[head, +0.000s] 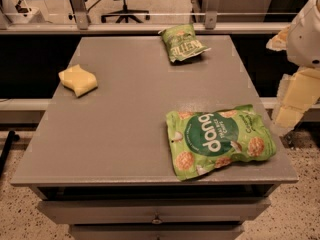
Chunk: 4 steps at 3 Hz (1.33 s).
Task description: Move green jalapeno chip bag near green rice chip bag
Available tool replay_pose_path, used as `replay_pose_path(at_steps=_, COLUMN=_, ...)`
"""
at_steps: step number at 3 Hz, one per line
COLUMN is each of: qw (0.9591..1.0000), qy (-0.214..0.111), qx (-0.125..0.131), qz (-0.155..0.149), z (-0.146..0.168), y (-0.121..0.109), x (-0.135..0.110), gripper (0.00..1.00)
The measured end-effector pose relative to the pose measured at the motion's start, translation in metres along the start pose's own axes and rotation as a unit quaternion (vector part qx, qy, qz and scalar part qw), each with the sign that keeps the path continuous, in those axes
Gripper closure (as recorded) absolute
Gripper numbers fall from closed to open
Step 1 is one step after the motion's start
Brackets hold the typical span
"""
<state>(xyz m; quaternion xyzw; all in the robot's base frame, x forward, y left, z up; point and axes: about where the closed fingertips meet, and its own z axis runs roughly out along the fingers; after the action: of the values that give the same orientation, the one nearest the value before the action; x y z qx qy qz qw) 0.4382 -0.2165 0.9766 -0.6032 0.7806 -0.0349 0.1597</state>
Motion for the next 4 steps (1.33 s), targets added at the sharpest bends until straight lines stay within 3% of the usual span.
replay_pose_path(at_steps=1, qw=1.0, qy=0.0, qx=0.0, qz=0.0, z=0.0, y=0.0, x=0.0, gripper=0.0)
replay_pose_path(at_steps=2, qw=0.9996, qy=-0.019, qx=0.018, qz=0.014, z=0.011, y=-0.017, x=-0.004, gripper=0.0)
replay_pose_path(at_steps=3, qw=0.9963, qy=-0.053, qx=0.055, qz=0.039, z=0.036, y=-0.069, x=-0.02, gripper=0.0)
replay_pose_path(at_steps=4, qw=0.9876, qy=-0.096, qx=0.096, qz=0.078, z=0.064, y=-0.132, x=-0.037, gripper=0.0)
